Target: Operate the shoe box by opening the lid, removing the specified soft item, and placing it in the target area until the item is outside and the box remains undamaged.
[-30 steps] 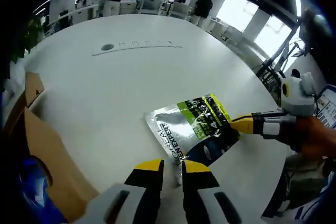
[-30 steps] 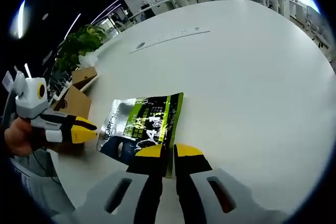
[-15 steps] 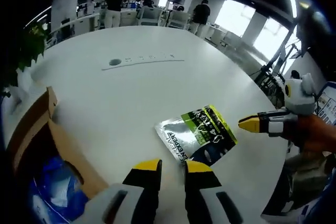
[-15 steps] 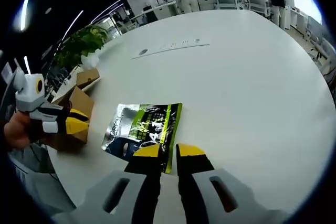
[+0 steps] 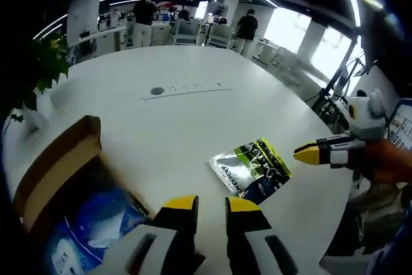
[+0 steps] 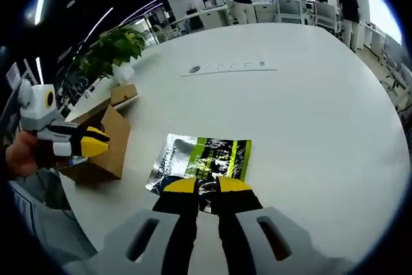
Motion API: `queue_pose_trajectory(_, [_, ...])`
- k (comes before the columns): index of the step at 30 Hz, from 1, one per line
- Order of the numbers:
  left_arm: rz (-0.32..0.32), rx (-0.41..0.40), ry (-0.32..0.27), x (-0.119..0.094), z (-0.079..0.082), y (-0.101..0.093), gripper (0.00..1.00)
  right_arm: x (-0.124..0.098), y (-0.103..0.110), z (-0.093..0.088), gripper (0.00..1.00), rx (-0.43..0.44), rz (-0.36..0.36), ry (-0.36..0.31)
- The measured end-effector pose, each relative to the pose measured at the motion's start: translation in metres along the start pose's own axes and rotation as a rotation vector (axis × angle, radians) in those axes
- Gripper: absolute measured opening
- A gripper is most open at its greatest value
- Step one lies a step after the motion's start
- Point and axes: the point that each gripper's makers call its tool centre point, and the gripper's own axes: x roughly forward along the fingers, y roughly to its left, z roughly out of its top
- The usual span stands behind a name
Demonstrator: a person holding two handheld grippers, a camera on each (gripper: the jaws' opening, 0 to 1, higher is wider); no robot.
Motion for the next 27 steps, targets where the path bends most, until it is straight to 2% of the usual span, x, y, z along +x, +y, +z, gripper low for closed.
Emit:
queue_pose_trajectory(7, [0.029, -0.041, -0.054, -0.026, 0.0, 0.028, 0.16, 0.012, 0.038, 0.015, 0.09, -0.061, 0.048, -0.004])
queue_pose_trajectory(12, [0.055, -0.081, -0.089, -0.048, -0.006, 0.051, 0.16, 0.024, 0.068, 0.024, 0.09, -0.099, 0.085, 0.001])
queue_pose_trajectory(21, [0.14, -0.168, -0.112, -0.087, -0.038, 0.106, 0.16, 0.051, 0.129, 0.038, 0.09, -0.166, 0.166, 0.011])
queue_pose_trajectory(27, [0.192, -0.223, -0.124, -0.112, -0.059, 0.137, 0.16, 0.07, 0.171, 0.035, 0.08, -0.212, 0.218, 0.037])
